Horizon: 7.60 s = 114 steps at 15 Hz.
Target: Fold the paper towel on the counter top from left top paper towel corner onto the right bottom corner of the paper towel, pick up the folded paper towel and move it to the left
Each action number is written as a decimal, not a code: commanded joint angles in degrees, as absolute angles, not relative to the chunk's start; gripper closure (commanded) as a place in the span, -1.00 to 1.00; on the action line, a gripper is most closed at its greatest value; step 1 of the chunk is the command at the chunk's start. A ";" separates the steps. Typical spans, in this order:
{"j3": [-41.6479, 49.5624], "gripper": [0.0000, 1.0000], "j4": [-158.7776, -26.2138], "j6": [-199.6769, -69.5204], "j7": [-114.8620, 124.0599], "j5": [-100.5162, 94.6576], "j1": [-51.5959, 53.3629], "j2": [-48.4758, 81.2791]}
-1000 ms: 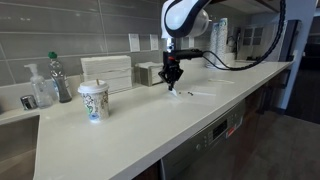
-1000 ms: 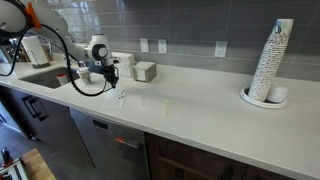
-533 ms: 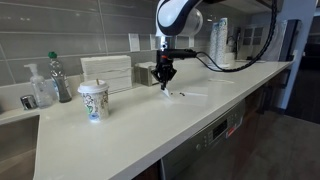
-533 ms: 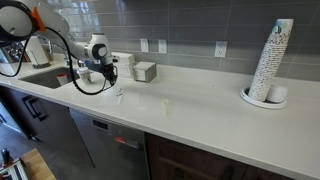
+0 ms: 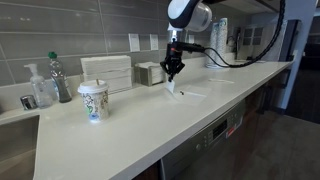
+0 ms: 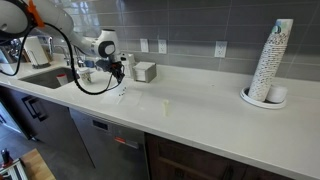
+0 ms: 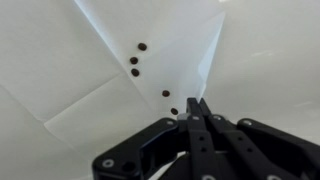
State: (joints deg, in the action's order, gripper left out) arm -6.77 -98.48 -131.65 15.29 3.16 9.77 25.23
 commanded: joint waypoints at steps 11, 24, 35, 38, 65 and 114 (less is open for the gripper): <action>-5.05 1.00 -106.22 -133.64 12.96 8.82 5.43 19.57; -6.89 1.00 -99.26 -134.11 14.16 9.54 8.25 22.00; -5.63 1.00 -104.15 -133.88 11.92 9.07 6.72 21.58; -4.41 1.00 -105.39 -134.14 12.38 7.73 6.67 21.07; -1.99 1.00 -112.33 -137.45 11.36 8.57 3.09 12.02; 7.21 -1.00 -121.13 -138.08 27.52 -4.83 1.04 17.04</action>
